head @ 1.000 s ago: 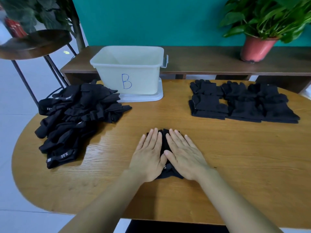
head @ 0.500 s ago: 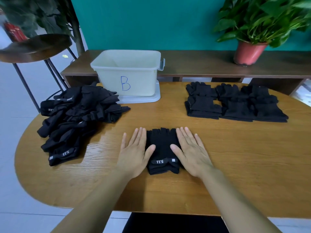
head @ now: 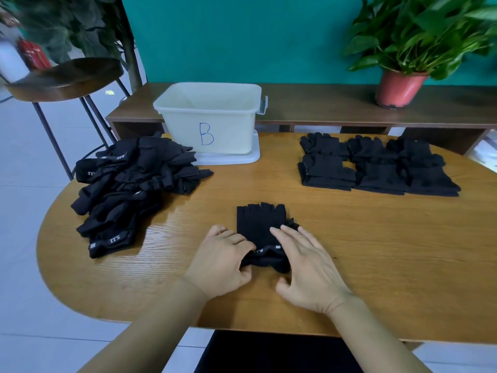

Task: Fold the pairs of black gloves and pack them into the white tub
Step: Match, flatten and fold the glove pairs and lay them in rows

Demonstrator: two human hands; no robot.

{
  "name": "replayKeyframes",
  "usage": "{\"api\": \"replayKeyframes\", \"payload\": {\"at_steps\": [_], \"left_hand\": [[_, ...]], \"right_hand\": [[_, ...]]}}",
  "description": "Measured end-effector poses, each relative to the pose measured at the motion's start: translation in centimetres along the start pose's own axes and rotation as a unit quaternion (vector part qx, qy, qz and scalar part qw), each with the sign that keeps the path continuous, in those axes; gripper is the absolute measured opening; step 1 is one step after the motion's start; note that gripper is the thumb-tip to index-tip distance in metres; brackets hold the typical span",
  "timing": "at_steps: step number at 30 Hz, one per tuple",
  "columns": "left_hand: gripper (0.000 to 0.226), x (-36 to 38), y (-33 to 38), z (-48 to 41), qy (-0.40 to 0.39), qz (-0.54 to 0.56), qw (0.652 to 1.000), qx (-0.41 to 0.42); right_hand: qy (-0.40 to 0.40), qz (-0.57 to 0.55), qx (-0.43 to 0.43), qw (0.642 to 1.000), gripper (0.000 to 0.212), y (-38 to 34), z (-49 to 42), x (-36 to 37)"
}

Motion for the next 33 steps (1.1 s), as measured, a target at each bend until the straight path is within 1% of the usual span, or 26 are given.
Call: {"api": "replayKeyframes", "payload": {"at_steps": [3, 4, 6, 7, 9, 10, 11, 13, 14, 15, 17, 19, 21, 23, 26, 29, 31, 33], "left_hand": [[0.034, -0.7, 0.1, -0.1, 0.028, 0.042, 0.998, -0.025], [0.033, -0.8, 0.1, 0.0, 0.033, 0.057, 0.997, -0.034], [0.034, -1.1, 0.3, 0.5, 0.031, 0.089, 0.995, -0.045], [0.042, -1.2, 0.3, 0.7, 0.011, 0.118, 0.992, -0.051], [0.078, -1.0, 0.1, 1.3, -0.082, 0.170, 0.979, -0.072], [0.087, -0.9, 0.1, 1.5, -0.125, 0.174, 0.973, -0.081], [0.083, -0.9, 0.0, 1.6, -0.139, 0.177, 0.970, -0.088], [0.049, -0.4, -0.5, 1.1, -0.102, 0.216, 0.963, -0.124], [0.033, -0.3, -0.8, 0.7, -0.070, 0.261, 0.950, -0.157], [0.024, -0.2, -1.2, 0.3, -0.037, 0.312, 0.929, -0.194], [0.014, 0.3, -1.9, -0.7, -0.003, 0.365, 0.896, -0.254], [0.010, 0.7, -2.4, -1.8, 0.014, 0.348, 0.887, -0.303], [0.016, 1.1, -2.8, -2.8, 0.027, 0.326, 0.881, -0.342], [0.021, 1.4, -2.8, -3.5, 0.023, 0.293, 0.883, -0.366], [0.031, 1.7, -2.7, -3.8, 0.026, 0.251, 0.882, -0.398], [0.036, 1.6, -2.1, -4.0, 0.044, 0.207, 0.890, -0.404], [0.035, 1.4, -1.8, -4.1, 0.050, 0.189, 0.897, -0.395], [0.034, 1.2, -1.8, -4.0, 0.053, 0.184, 0.900, -0.391]], "right_hand": [[-0.008, -0.029, 0.005, 1.000, 0.079, 0.7, -0.2, -0.1], [-0.003, -0.049, 0.010, 0.999, 0.071, 0.8, -0.3, -0.2], [0.016, -0.103, 0.047, 0.993, 0.050, 1.3, -0.2, -0.2], [0.024, -0.128, 0.074, 0.989, 0.041, 1.6, -0.1, -0.2], [0.038, -0.179, 0.119, 0.976, 0.028, 2.1, 0.2, -0.1], [0.047, -0.197, 0.134, 0.970, 0.023, 2.3, 0.2, -0.1], [0.052, -0.208, 0.149, 0.965, 0.021, 2.5, 0.3, 0.0], [0.054, -0.228, 0.185, 0.954, 0.018, 2.8, 0.1, 0.0], [0.057, -0.240, 0.206, 0.947, 0.018, 2.9, -0.1, 0.0], [0.066, -0.248, 0.227, 0.940, 0.017, 3.0, -0.4, -0.1], [0.090, -0.241, 0.264, 0.930, 0.021, 3.2, -1.1, -0.2], [0.091, -0.222, 0.298, 0.924, 0.028, 3.4, -2.0, -0.3], [0.080, -0.205, 0.331, 0.918, 0.031, 3.6, -2.9, -0.3], [0.067, -0.180, 0.358, 0.914, 0.032, 3.7, -3.6, -0.2], [0.066, -0.162, 0.390, 0.904, 0.030, 3.8, -4.1, 0.2], [0.071, -0.138, 0.401, 0.903, 0.024, 3.6, -4.0, 0.6], [0.076, -0.113, 0.390, 0.911, 0.021, 3.5, -4.0, 0.5], [0.087, -0.114, 0.380, 0.914, 0.022, 3.8, -3.8, 0.7]]}}
Point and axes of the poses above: each hand's wrist, its own z-axis away from the middle knuckle, its own x-axis out of the palm, y = z × x, the point moved 4 cm from there along -z, towards the middle knuckle, and after that the axes turned 1 degree about -x, right-handed, at the moved point
